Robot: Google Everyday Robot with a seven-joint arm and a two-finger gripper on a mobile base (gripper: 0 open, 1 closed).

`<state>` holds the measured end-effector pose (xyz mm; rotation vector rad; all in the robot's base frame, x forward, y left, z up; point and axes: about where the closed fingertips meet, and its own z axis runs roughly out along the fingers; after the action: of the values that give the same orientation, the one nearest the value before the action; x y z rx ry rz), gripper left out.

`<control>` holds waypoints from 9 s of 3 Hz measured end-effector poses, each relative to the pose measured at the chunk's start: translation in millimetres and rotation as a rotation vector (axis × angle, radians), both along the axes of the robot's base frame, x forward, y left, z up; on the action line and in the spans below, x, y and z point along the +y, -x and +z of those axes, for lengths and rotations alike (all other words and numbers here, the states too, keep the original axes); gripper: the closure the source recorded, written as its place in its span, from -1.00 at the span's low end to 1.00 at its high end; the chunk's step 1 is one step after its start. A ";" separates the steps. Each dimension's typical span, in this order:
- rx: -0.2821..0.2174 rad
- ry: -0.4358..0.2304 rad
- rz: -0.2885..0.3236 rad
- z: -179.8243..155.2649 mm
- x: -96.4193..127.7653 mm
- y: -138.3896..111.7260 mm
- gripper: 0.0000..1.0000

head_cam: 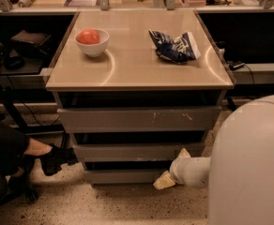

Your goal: Open middle drawer

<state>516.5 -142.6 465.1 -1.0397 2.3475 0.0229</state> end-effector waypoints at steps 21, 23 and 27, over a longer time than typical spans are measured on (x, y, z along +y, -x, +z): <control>-0.257 0.113 0.279 -66.8 -27.5 -166.5 0.78; -0.257 0.108 0.270 -62.3 -30.1 -137.1 1.00; -0.314 0.090 0.211 -31.5 -41.0 -78.8 1.00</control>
Offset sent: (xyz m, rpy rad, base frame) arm 0.0515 -0.0457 0.0279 -0.3210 -0.3778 -0.0290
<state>595.3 -183.6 433.6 -1.2340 1.9662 -0.1562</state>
